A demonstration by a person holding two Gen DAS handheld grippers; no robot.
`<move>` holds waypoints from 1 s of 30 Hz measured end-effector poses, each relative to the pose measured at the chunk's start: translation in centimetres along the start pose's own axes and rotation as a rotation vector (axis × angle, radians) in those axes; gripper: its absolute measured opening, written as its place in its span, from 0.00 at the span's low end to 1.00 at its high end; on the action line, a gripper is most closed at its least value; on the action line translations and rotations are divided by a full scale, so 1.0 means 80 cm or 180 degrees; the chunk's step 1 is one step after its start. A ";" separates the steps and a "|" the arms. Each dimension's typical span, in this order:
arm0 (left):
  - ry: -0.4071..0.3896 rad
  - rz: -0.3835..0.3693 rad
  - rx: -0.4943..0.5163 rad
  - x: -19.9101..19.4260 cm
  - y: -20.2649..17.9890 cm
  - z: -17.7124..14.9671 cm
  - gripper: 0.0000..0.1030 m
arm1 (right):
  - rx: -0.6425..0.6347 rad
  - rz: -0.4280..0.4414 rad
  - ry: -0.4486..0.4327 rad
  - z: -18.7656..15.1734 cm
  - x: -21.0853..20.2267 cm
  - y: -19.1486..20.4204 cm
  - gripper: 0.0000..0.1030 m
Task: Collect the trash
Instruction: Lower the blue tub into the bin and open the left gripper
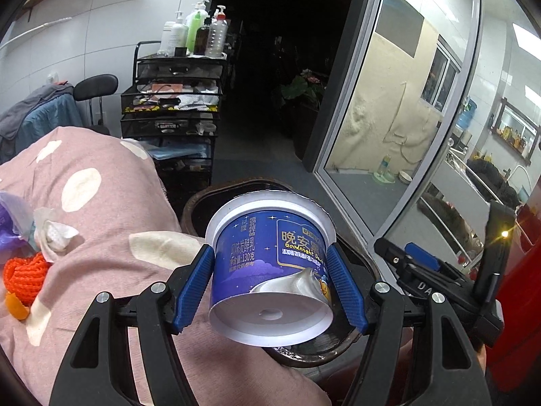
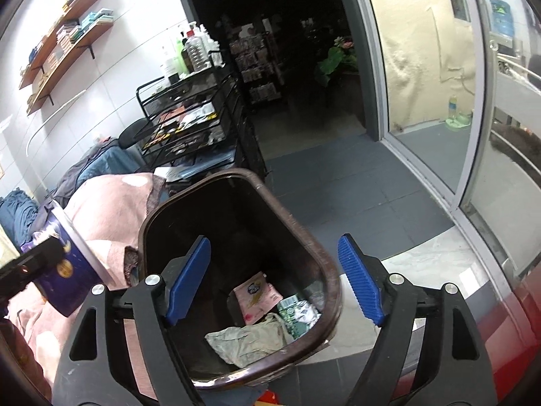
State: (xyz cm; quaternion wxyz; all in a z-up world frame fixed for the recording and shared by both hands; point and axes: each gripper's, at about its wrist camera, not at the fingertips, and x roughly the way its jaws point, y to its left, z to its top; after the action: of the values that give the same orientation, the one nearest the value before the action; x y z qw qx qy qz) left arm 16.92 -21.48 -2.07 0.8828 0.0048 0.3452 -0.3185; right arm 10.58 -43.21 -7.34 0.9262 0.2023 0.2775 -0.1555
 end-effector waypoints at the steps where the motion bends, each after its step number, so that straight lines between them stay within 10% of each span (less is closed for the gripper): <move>1: 0.0024 -0.0005 0.0002 0.003 -0.001 0.000 0.66 | 0.0006 -0.0001 -0.0008 0.001 -0.001 -0.001 0.77; 11: 0.0277 0.0010 0.0093 0.034 -0.010 0.000 0.72 | -0.0047 -0.0008 -0.0019 0.005 -0.004 -0.003 0.78; 15: 0.0205 0.0139 0.0177 0.031 -0.014 -0.005 0.89 | -0.0023 -0.0027 -0.0030 0.005 -0.004 -0.004 0.78; 30: -0.0146 0.0249 0.0269 -0.020 -0.020 -0.009 0.95 | -0.0063 -0.0026 -0.0015 0.000 -0.003 0.001 0.80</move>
State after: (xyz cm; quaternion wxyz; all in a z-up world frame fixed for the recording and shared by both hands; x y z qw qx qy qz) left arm 14.71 -21.68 -1.30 0.9013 0.0483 0.3107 -0.2980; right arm 10.41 -43.11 -7.22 0.9282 0.1916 0.2778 -0.1570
